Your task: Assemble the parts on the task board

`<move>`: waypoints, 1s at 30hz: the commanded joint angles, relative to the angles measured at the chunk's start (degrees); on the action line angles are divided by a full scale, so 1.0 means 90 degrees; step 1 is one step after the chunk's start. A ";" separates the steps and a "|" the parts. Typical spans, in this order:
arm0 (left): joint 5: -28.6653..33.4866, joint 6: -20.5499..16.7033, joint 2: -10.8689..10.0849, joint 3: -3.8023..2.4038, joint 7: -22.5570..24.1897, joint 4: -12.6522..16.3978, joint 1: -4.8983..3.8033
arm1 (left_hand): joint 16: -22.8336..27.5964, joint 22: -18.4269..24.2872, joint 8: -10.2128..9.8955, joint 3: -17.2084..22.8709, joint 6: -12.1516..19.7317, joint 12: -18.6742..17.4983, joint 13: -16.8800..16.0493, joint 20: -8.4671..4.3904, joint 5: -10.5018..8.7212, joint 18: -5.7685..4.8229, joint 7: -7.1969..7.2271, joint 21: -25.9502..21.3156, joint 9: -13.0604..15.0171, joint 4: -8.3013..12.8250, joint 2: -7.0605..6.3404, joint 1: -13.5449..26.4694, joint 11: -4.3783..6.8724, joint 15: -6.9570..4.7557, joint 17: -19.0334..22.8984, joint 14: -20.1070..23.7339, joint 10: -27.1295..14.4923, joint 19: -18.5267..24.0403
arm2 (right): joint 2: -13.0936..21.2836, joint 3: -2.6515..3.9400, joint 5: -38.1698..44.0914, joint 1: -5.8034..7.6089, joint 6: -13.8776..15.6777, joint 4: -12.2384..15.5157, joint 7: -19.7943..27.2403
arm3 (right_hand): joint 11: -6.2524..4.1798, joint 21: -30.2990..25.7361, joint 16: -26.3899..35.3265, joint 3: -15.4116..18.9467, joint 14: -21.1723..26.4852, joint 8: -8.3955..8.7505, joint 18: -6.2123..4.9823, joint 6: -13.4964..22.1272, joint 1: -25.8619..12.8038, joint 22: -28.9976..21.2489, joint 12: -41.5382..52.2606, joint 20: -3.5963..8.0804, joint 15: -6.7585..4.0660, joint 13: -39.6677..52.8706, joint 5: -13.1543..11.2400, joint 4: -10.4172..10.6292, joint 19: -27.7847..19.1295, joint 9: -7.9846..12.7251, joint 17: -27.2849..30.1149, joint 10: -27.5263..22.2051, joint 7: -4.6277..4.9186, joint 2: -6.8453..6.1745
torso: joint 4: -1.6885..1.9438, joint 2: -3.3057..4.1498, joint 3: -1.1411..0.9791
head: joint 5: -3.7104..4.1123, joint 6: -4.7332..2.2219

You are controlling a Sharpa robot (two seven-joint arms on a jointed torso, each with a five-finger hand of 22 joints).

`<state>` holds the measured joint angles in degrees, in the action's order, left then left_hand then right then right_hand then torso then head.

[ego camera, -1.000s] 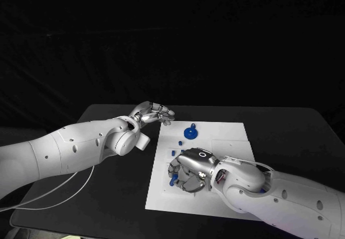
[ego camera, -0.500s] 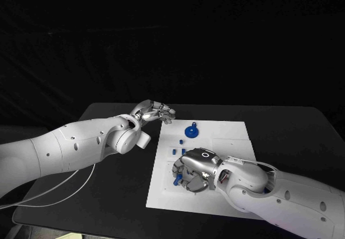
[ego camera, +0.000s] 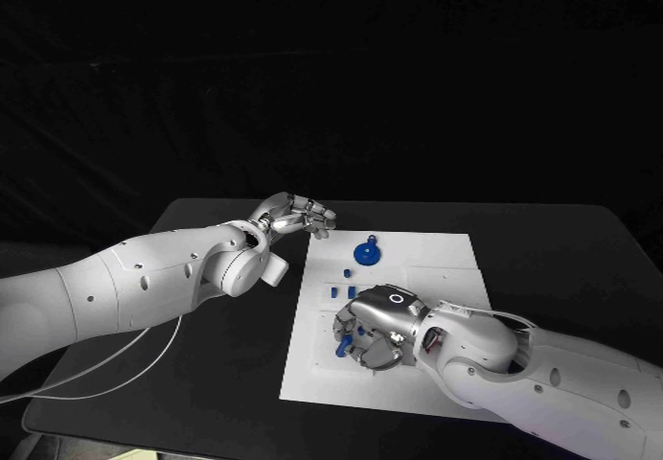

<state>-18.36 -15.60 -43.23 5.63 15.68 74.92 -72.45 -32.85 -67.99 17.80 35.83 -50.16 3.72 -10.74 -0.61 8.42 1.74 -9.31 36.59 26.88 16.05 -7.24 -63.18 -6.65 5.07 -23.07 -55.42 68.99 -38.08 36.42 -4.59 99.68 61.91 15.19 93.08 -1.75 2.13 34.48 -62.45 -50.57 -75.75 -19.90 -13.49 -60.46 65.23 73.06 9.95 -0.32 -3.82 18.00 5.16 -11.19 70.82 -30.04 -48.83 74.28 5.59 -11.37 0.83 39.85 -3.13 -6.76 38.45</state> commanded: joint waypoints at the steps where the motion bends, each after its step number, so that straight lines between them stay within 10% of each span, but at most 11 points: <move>1: 0.0031 0.0082 0.0006 -0.0005 0.0077 0.0007 -0.0006 | 0.0045 -0.0008 0.0039 -0.0030 0.0047 0.0029 0.0007 0.0008 0.0040 0.0037 0.0003 -0.0029 -0.0002 -0.0001 0.0060 -0.0022 -0.0013 0.0013 -0.0009 -0.0027 0.0001 0.0027 | 0.0010 -0.0001 0.0137 -0.0005 -0.0081 0.0008 -0.0056 | -0.0028 0.0019 -0.0044 0.0004 0.0061 -0.0025 -0.0167 -0.0067 0.0011 0.0008 0.0019 0.0034 -0.0078 0.0016 0.0021 -0.0051 0.0021 -0.0011 0.0007 0.0079 0.0001 0.0050 | 0.0001 0.0001 0.0002 | -0.0001 0.0004; 30: 0.0031 0.0066 -0.0005 -0.0005 0.0080 0.0015 -0.0007 | 0.0059 -0.0015 0.0041 -0.0030 0.0048 0.0030 0.0011 0.0009 0.0041 0.0036 0.0003 -0.0036 -0.0003 -0.0001 0.0063 -0.0022 -0.0014 0.0014 -0.0026 -0.0030 0.0002 0.0029 | -0.0084 -0.0001 0.0093 -0.0003 -0.0574 -0.0054 0.0048 | -0.0026 0.0011 -0.0051 -0.0007 0.0071 -0.0016 -0.0167 -0.0072 -0.0003 0.0019 0.0006 0.0026 -0.0076 0.0049 -0.0015 -0.0089 0.0012 -0.0021 0.0011 0.0070 0.0001 0.0040 | 0.0005 0.0002 0.0009 | -0.0031 0.0035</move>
<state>-18.34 -15.59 -43.36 5.64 15.68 74.95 -72.45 -32.65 -68.03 17.80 35.84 -50.16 3.72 -10.70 -0.61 8.42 1.74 -9.31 36.59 26.88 16.05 -7.24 -63.18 -6.65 5.07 -23.23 -55.42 68.99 -38.08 35.71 -4.47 102.25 62.02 13.00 92.66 -2.44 2.14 34.48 -62.68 -50.66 -75.76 -19.92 -13.49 -60.76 65.24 73.17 9.67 -0.42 -3.82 18.39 5.04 -11.75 70.73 -30.17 -48.82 74.41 5.61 -11.38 0.88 39.87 -3.05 -7.02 38.73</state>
